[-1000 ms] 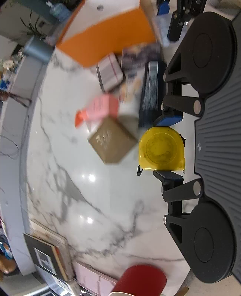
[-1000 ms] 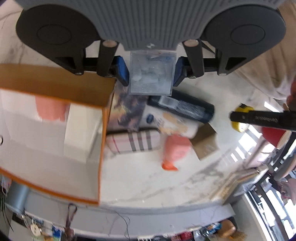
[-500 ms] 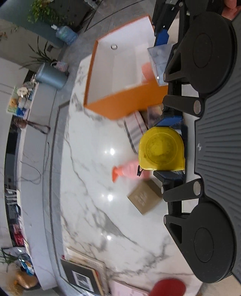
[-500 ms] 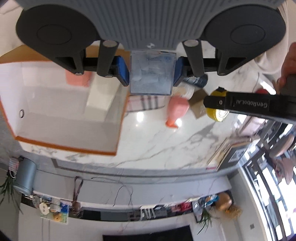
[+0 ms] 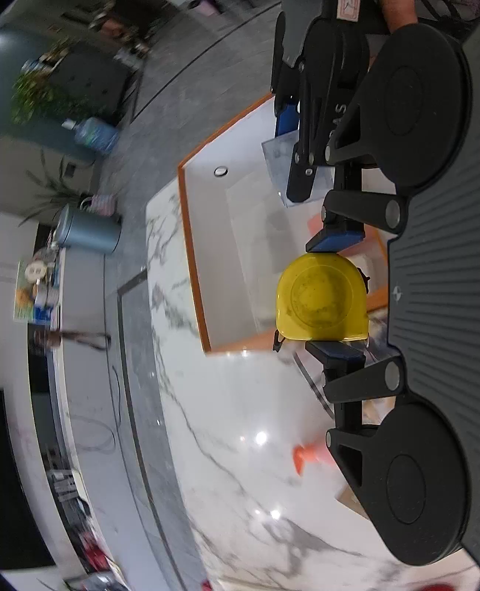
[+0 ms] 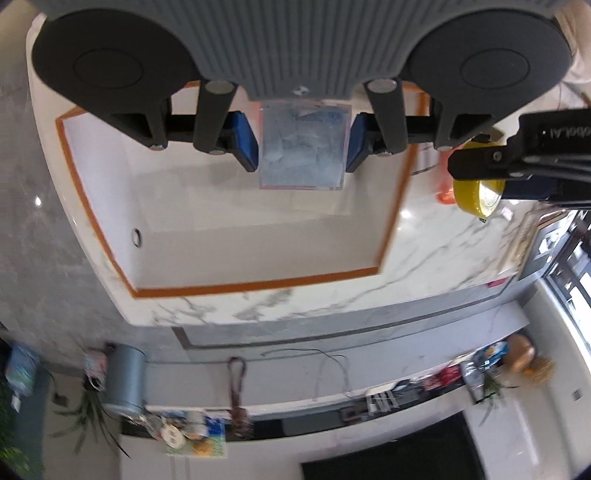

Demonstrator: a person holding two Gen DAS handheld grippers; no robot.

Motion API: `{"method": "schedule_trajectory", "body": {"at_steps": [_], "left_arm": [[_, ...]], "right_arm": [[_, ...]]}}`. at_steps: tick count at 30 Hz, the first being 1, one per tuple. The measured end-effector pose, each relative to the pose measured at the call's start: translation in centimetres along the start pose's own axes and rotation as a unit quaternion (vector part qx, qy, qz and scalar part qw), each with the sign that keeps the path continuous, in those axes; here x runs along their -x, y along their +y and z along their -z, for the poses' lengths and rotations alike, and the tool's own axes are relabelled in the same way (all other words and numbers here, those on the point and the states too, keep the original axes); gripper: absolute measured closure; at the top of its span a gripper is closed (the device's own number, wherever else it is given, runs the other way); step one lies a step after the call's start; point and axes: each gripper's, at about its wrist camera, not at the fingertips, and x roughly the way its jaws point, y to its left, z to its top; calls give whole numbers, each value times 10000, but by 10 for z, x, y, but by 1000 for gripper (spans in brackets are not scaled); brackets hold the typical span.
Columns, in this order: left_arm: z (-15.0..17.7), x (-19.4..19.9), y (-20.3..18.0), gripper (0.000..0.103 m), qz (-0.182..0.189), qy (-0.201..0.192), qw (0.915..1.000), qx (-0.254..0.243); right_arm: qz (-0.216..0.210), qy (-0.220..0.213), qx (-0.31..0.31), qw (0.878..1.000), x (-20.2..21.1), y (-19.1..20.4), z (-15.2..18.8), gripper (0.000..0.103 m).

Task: Organize rigid objects
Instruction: 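Carry the tape measure and clear cube box into the orange box and release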

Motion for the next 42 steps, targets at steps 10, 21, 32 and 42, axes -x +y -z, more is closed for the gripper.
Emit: {"method": "schedule_trajectory", "body": {"at_steps": [10,21,32,42], "left_arm": [[-22,-74,-34,46,485,532,9971,-243],[-33,-148,-41,46,707,1121,9912,-16],[-27,-183,-38,46,463,1760,9830,242],[-18,-178,-35,40,224,1730,9846,140]], "right_arm": [[252,124,-736,9969,-39,-59,-17,52],[298,464,-886,9945,-82,-82,-44,52],[372,681,-1000,9920,-102,-84,-35,52],[224,820,-1005,9913,-111,-76,-28,53]]}}
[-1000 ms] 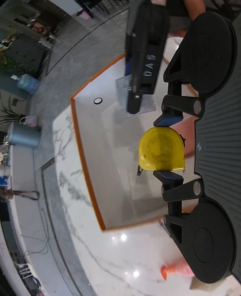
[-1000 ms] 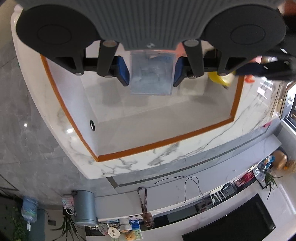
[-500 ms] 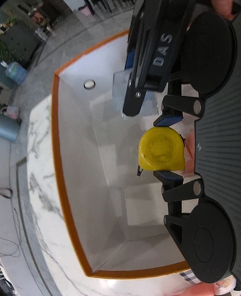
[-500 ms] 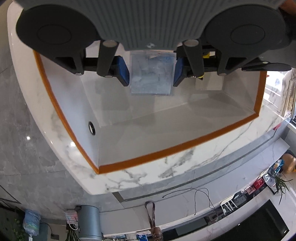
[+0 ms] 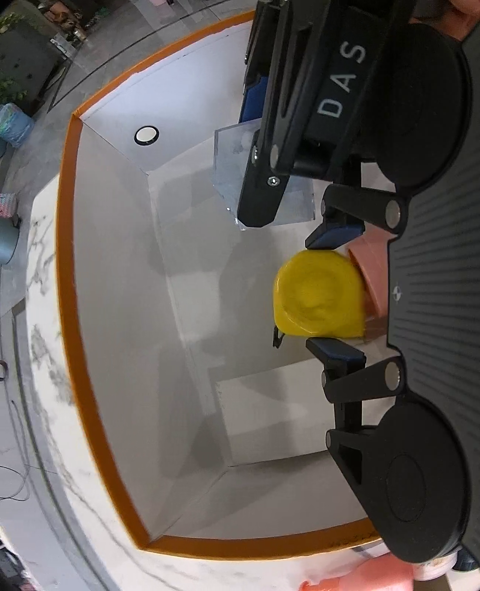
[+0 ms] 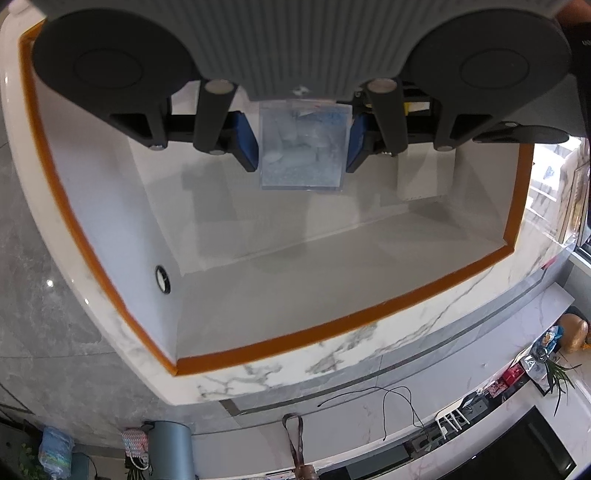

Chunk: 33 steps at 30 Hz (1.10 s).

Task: Organize rigid objects
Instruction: 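Carry the tape measure and clear cube box into the orange box and release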

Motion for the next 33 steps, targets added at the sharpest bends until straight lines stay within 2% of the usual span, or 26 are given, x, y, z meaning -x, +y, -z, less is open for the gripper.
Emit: {"method": "schedule_trajectory", "body": {"at_steps": [4,6,11,16,20,21,25,28,33], "left_arm": [[0,7,7,39,168,-96,9998,14],[-1,16,11,34,89,-204,9998,-10],[-7,43,19,41,227,-431,9985,-231],[-8,68,16,42,-336,-964,9924,-684],[-9,80,31,42,-572,-1135,9903,-557],[-10,82,36,45,-615,-1166,9900,-510],[-10,88,47,46,-349,-1274,9908,-309],[-7,89,46,46,-348,-1358,9895,-338],[0,93,50,52,-328,-1427,9886,-358]], "right_arm": [[-38,-17,-52,10000,-2,0,1,53],[-27,-33,-61,10000,-2,1,1,52],[-14,-20,-105,9999,-6,2,-3,52],[-45,49,-18,10000,-11,10,-8,52],[-74,152,185,9997,-20,24,-15,52],[-119,187,250,9994,-23,30,-16,52],[-65,161,745,9971,-34,55,-22,52],[23,188,1037,9944,-44,68,-26,52],[93,244,1246,9919,-56,80,-27,52]]}}
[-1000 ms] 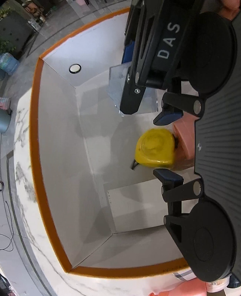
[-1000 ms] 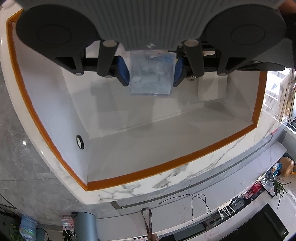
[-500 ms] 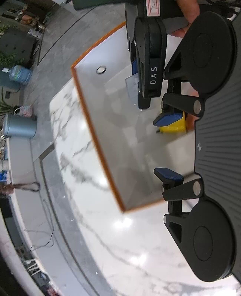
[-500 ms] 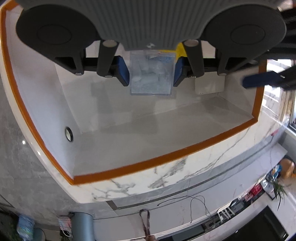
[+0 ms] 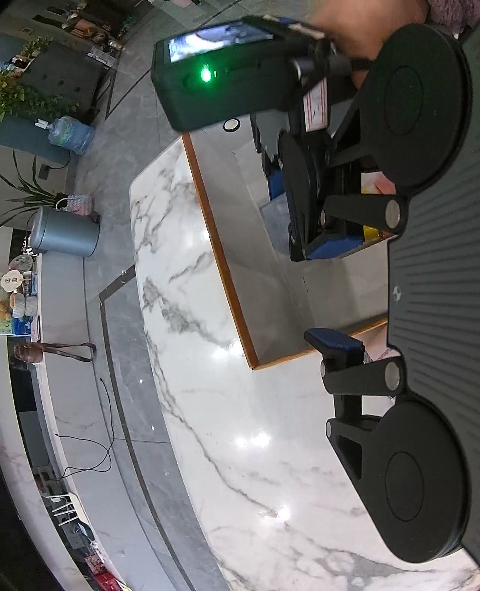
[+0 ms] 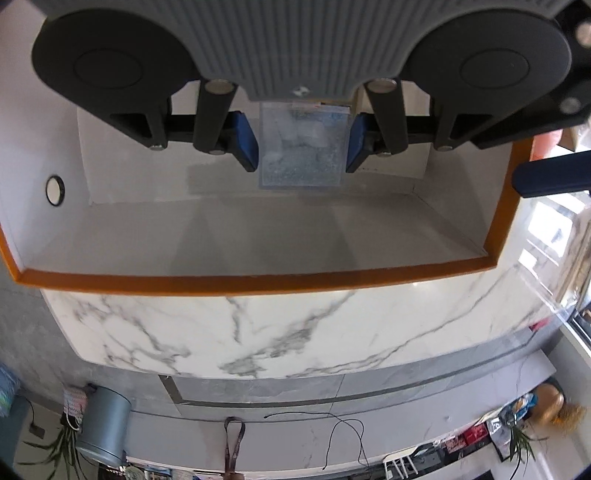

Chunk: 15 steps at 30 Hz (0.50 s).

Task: Organize rigid objects
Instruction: 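Carry the tape measure and clear cube box into the orange box and release, then withdraw both tools from the orange box back over the table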

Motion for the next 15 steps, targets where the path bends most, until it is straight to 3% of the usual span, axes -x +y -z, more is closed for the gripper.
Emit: {"method": "schedule_trajectory", "body": {"at_steps": [9,12,15], "left_arm": [[5,3,8,52,199,-108,9995,225],[8,11,12,42,176,-188,9991,332],[10,18,18,42,210,-238,9985,435]], "right_arm": [[52,70,-6,10000,1,3,5,50],[123,-35,20,9999,9,5,7,41],[258,-179,64,9995,23,8,10,38]]}}
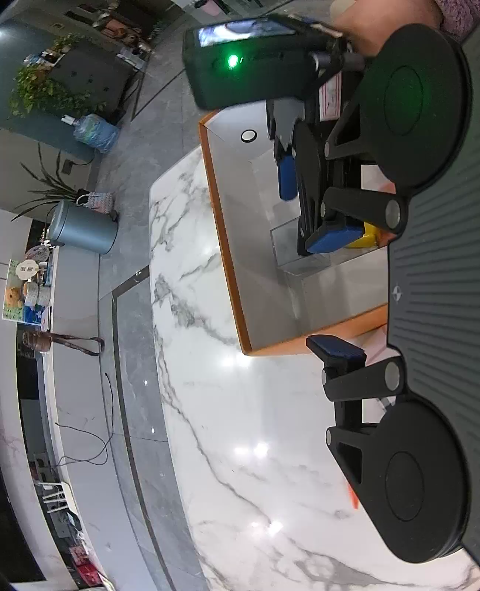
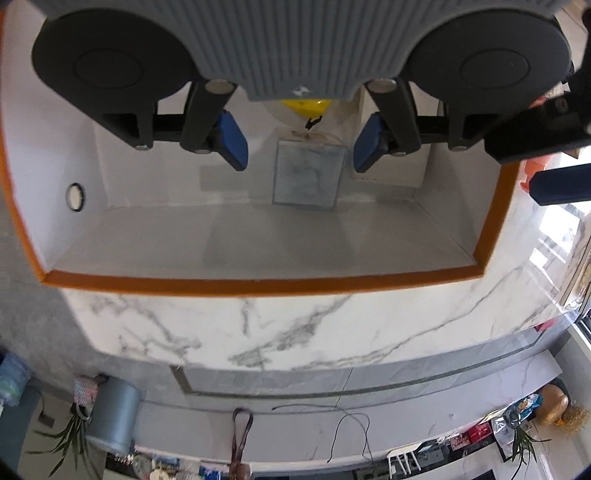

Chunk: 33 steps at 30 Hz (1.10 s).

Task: Organize rigid objects
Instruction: 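Withdraw both tools from the orange box back over the table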

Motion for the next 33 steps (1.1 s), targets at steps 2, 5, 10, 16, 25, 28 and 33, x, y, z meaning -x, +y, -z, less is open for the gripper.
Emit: {"method": "schedule_trajectory", "body": {"at_steps": [2,5,10,16,25,28,33], "left_arm": [[3,8,3,42,2,-78,10000,59],[8,21,7,42,-12,-173,9998,100],[20,41,13,43,-84,-322,9994,77],[41,68,21,43,-224,-567,9981,-11],[76,93,47,47,-194,-468,9983,285],[90,99,54,47,-214,-428,9983,338],[111,105,67,47,-269,-358,9984,333]], "right_arm": [[41,-104,24,9999,11,2,3,34],[50,-280,109,9995,29,9,8,32],[-42,-548,216,9983,61,26,18,29],[-217,-934,365,9947,101,51,38,29],[-588,-1365,349,9883,146,79,75,30],[-747,-1334,331,9877,153,87,89,37],[-1015,-1164,366,9873,159,102,109,44]]}}
